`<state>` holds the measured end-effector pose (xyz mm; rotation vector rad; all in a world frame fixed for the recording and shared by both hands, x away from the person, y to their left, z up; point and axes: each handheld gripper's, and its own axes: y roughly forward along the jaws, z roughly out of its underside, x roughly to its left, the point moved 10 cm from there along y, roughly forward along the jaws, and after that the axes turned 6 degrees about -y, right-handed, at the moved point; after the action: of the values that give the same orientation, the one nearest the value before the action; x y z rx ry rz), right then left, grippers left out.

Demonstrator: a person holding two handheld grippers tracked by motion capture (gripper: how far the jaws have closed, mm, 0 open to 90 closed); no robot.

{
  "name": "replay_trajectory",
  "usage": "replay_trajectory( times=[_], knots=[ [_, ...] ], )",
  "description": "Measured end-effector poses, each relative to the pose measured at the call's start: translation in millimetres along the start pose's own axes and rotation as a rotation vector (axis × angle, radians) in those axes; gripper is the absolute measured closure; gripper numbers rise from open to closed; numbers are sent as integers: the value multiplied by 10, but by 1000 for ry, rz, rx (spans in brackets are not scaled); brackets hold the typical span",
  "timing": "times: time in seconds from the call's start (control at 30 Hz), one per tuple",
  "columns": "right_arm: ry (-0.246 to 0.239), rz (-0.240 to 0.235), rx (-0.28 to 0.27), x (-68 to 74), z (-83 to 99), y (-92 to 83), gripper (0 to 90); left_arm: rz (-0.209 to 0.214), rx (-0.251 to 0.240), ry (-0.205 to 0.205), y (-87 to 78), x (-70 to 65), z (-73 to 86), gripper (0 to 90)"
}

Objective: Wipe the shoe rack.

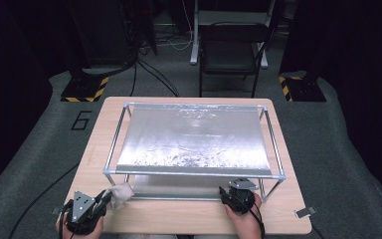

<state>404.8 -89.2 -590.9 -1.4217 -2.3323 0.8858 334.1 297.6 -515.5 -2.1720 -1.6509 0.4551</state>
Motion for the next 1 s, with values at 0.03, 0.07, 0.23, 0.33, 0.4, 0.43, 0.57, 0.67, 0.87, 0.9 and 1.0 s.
replay_trajectory(
  times=[0.03, 0.07, 0.23, 0.33, 0.4, 0.43, 0.57, 0.67, 0.87, 0.9, 1.0],
  knots=[
    [0, 2, 1, -1, 1, -2, 516, -5, -10, 2, -30, 12, -45, 789],
    [0, 2, 1, -1, 0, -2, 516, -7, -22, 3, -59, 23, -90, 789],
    [10, -9, -1, 12, 1, 7, 516, -28, -79, 11, -206, 104, -333, 789],
    [0, 1, 1, -1, 0, -2, 516, -31, -107, 7, -272, 151, -477, 788],
    [1, 1, 1, 0, 0, -2, 516, -30, -109, 10, -254, 168, -514, 788],
    [10, -8, -1, 11, 1, 8, 516, -28, -110, 10, -234, 169, -514, 788],
    [0, 2, 1, -2, 0, -2, 516, -16, -96, 9, -136, 151, -452, 789],
    [9, -8, -1, 11, 2, 8, 516, -10, -71, 0, -29, 129, -334, 789],
    [9, -6, 0, 10, 2, 7, 517, 11, 6, -25, 193, 149, 3, 790],
    [9, -6, 0, 11, 2, 7, 517, 14, 12, -30, 212, 154, 33, 790],
    [9, -6, 0, 11, 2, 7, 517, 22, 29, -34, 241, 164, 67, 790]
  ],
)
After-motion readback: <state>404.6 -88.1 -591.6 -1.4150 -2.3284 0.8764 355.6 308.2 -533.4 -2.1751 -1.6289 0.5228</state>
